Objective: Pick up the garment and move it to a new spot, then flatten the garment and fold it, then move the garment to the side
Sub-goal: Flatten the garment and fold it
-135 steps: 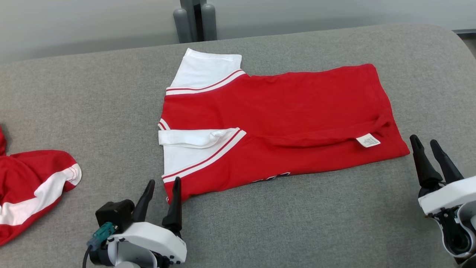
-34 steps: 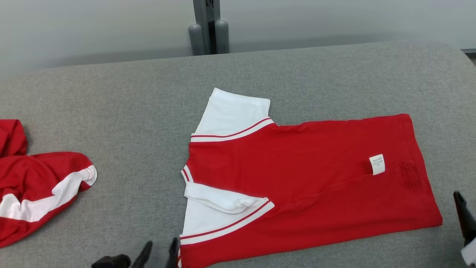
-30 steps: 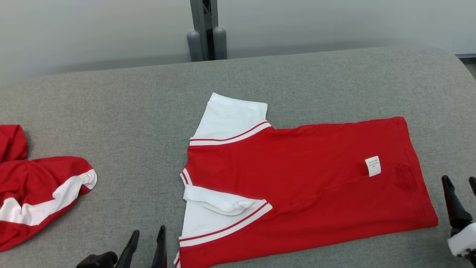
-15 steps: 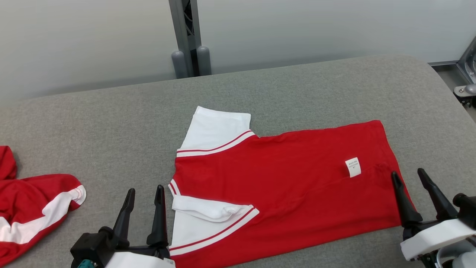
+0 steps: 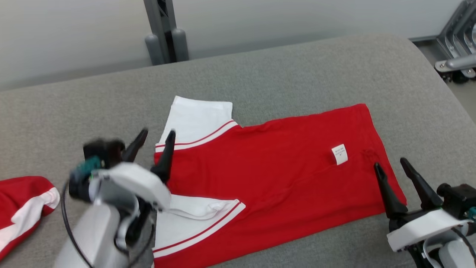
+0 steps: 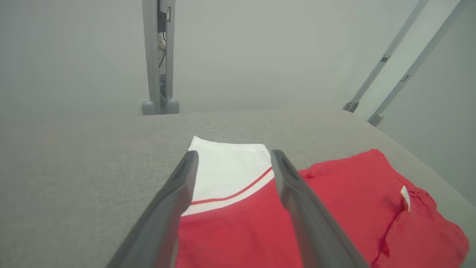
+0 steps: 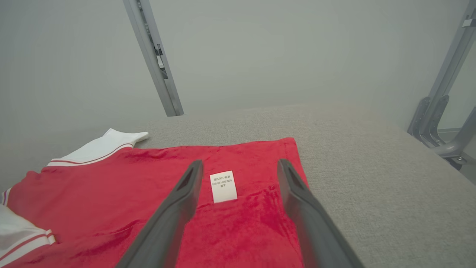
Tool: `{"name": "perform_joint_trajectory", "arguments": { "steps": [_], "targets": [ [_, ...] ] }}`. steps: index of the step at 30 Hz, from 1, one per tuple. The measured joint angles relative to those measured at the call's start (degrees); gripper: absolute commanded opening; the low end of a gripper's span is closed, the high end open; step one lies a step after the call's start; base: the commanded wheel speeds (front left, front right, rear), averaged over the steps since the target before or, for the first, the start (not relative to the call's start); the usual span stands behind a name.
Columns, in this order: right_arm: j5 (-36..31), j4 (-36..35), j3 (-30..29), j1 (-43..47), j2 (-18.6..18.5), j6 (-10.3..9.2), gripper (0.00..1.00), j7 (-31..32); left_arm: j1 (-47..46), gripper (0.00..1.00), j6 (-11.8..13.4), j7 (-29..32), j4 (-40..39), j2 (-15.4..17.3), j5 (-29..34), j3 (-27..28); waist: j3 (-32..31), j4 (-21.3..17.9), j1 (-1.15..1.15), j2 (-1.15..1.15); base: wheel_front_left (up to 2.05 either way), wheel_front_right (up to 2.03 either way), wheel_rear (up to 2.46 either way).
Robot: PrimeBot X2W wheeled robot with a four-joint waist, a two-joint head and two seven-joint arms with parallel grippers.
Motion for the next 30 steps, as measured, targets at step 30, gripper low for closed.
{"name": "perform_joint_trajectory", "arguments": {
  "steps": [30],
  "targets": [
    [3.9, -0.79, 5.2, -13.95, 0.36, 0.0, 1.0, 0.0, -48.29, 1.0, -3.55, 42.39, 30.55, 7.65, 0.42, -9.6, 20.52, -8.61, 0.0, 0.0, 0.0, 0.0, 0.0]
  ]
}}
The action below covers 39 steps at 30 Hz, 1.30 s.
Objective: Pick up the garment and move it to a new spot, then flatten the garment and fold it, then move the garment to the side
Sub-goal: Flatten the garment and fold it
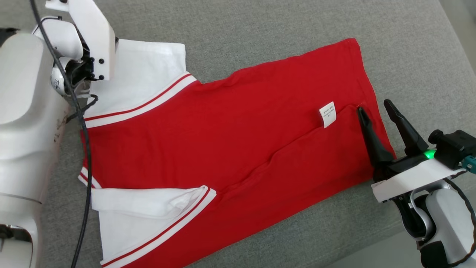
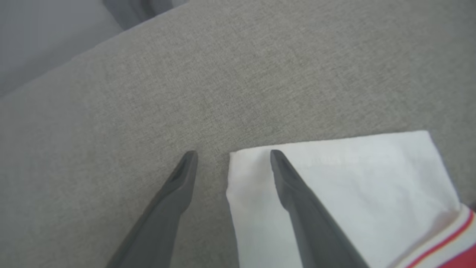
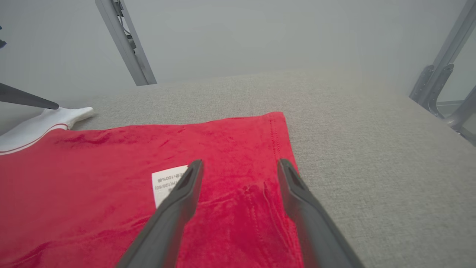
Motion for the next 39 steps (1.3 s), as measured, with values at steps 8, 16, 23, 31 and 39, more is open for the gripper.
{"name": "perform_joint_trajectory", "arguments": {
  "steps": [8, 16, 23, 31, 39],
  "targets": [
    [0.67, 0.31, 0.14, -2.02, -0.73, 0.0, 1.0, 0.0, -4.08, 0.14, -0.54, 1.66, 5.5, -0.01, 1.43, -1.88, 1.72, -1.43, 0.0, 0.0, 0.0, 0.0, 0.0],
    [2.04, 2.89, 1.82, -6.73, -3.3, 0.0, 1.0, -0.01, -4.46, 0.0, -2.49, 3.39, 6.59, -0.87, -0.18, -2.18, 0.95, -0.89, 0.0, 0.0, 0.0, 0.0, 0.0],
    [10.12, 11.05, 6.21, -13.06, -4.85, -0.01, 1.0, 7.44, -3.3, 0.0, -4.58, 1.91, 4.1, -1.21, -0.82, -3.01, -0.5, 0.43, 0.0, 0.0, 0.0, 0.0, 0.0],
    [17.04, 17.49, 11.5, -25.23, -7.62, 0.0, 1.0, 25.44, -2.47, 0.0, -6.04, -0.88, -0.13, -0.7, -2.08, -2.94, -0.55, 1.93, 0.0, 0.0, 0.0, 0.0, 0.0],
    [17.94, 24.3, 15.67, -33.88, -7.88, 0.0, 1.0, 34.87, -1.9, 0.0, -6.31, -0.84, -2.74, -0.46, -2.54, -3.58, 0.04, 3.37, 0.0, 0.0, 0.0, 0.0, 0.0]
  ]
}}
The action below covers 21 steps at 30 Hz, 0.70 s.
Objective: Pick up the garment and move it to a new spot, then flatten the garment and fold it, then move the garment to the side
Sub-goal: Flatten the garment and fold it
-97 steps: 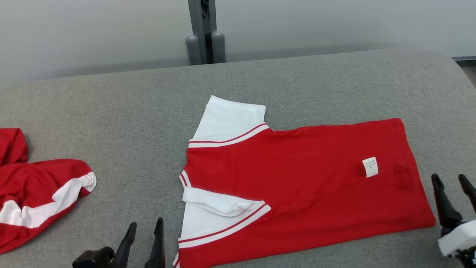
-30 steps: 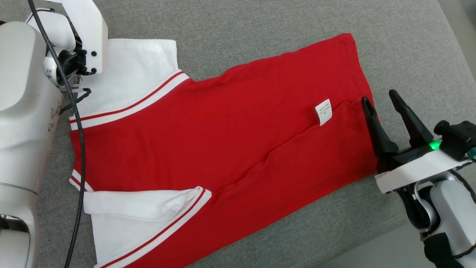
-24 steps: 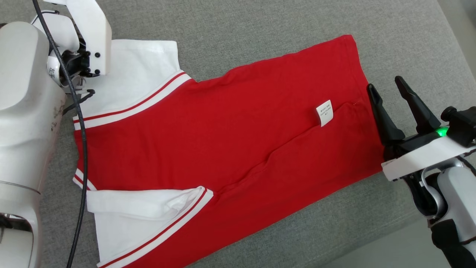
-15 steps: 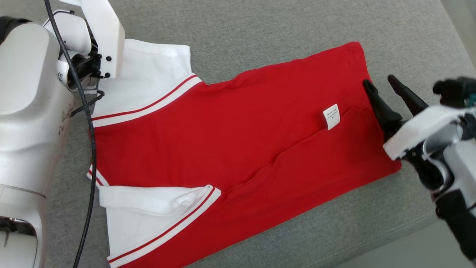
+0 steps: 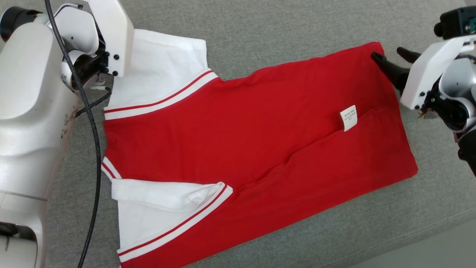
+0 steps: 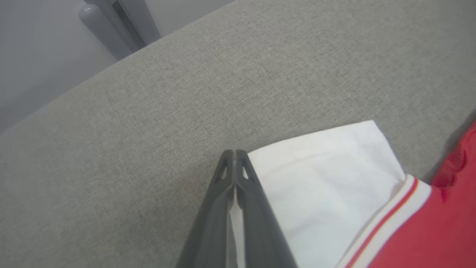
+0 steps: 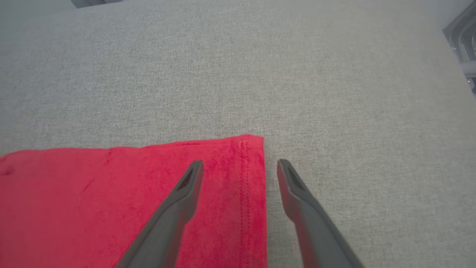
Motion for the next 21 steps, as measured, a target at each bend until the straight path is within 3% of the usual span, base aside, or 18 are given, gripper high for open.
{"name": "perform_joint_trajectory", "arguments": {
  "steps": [11, 14, 15, 17, 18, 19, 21],
  "targets": [
    [1.31, 9.17, 2.0, -5.3, 0.76, 0.0, 0.97, 1.41, -0.02, 0.0, -0.99, -1.24, -3.05, -0.04, -0.75, -1.34, 0.69, 2.79, 0.0, 0.0, 0.0, 0.0, 0.0],
    [2.04, 10.76, 2.86, -5.63, 0.8, 0.0, 0.76, 1.46, -0.03, 0.0, -1.01, -1.92, -3.05, -0.24, -0.92, -1.41, 0.75, 3.53, 0.0, 0.0, 0.0, 0.0, 0.0],
    [2.36, 11.26, 3.13, -5.65, 0.77, 0.0, 0.58, 1.46, -0.03, 0.0, -1.07, -2.18, -3.03, -0.32, -0.92, -1.43, 0.72, 3.77, 0.0, 0.0, 0.0, 0.0, 0.0],
    [2.91, 12.11, 3.65, -5.85, 0.74, 0.0, 0.4, 1.46, -0.1, 0.0, -1.09, -2.59, -2.91, -0.36, -1.09, -1.48, 0.68, 4.2, 0.0, 0.0, 0.0, 0.0, 0.0],
    [3.22, 12.4, 3.89, -6.03, 0.69, 0.0, 0.14, 1.45, -0.13, 0.0, -1.19, -2.71, -2.82, -0.35, -1.09, -1.56, 0.68, 4.38, 0.0, 0.0, 0.0, 0.0, 0.0],
    [3.3, 12.46, 4.39, -6.2, 0.64, 0.0, 0.0, 1.44, -0.13, 0.0, -1.21, -3.1, -2.74, -0.36, -1.1, -1.57, 0.66, 4.56, 0.0, 0.0, 0.0, 0.0, 0.0],
    [4.17, 12.23, 4.89, -6.38, 0.55, 0.0, 0.0, 0.74, -0.23, 0.0, -1.23, -3.99, -2.72, -0.44, -1.16, -1.72, 0.64, 4.88, 0.0, 0.0, 0.0, 0.0, 0.0]
  ]
}}
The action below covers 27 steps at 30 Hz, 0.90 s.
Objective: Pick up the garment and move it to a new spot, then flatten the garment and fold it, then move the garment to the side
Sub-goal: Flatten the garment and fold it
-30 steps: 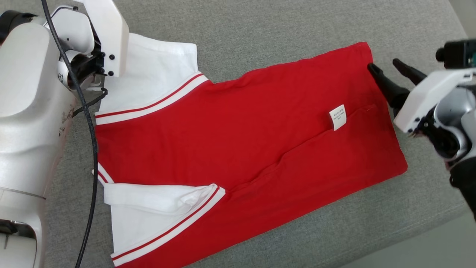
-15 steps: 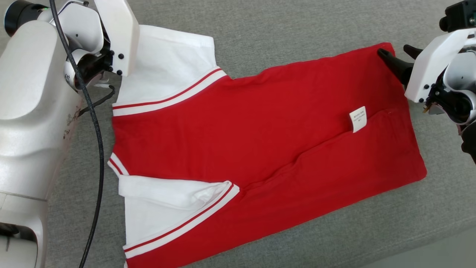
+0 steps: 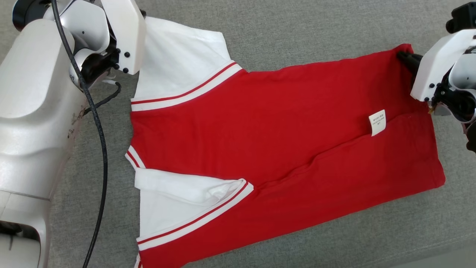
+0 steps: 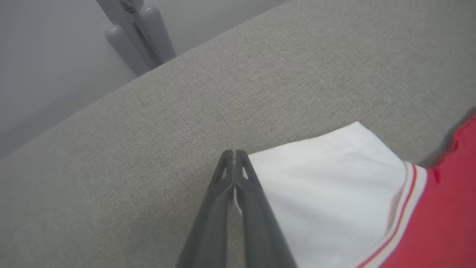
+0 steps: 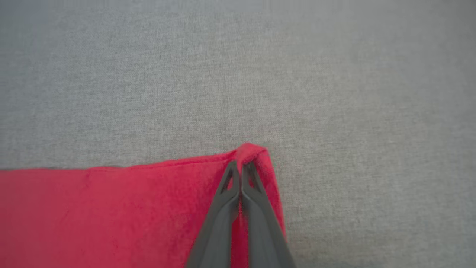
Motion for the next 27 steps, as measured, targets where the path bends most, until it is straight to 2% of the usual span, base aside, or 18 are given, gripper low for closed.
{"name": "perform_joint_trajectory", "arguments": {
  "steps": [7, 15, 21, 27],
  "targets": [
    [1.36, 0.05, 0.47, -2.29, -0.79, 0.0, 0.0, -7.57, -1.65, 0.0, -0.3, -8.51, -0.01, 1.33, 3.0, -1.12, -0.02, 0.85, 0.0, 0.0, 0.0, 0.0, 0.0],
    [6.16, -0.48, 0.48, -4.0, -1.59, 0.0, 0.0, -11.26, -5.28, 0.0, 0.6, -20.19, 2.41, 2.08, 6.72, -1.23, -0.41, 2.33, 0.0, 0.0, 0.0, 0.0, 0.0],
    [9.8, -2.94, 1.83, -3.75, -3.74, 0.0, 0.0, -13.28, -5.72, 0.0, 0.27, -23.94, 4.47, 0.98, 5.23, -0.87, -1.02, 3.71, 0.0, 0.0, 0.0, 0.0, 0.0],
    [13.92, -7.99, 4.58, 1.78, -8.56, 0.0, 0.0, -14.44, 1.13, 0.0, -0.51, -24.72, 0.4, 1.26, 0.68, -0.73, -2.45, 5.01, 0.0, 0.0, 0.0, 0.0, 0.0]
  ]
}}
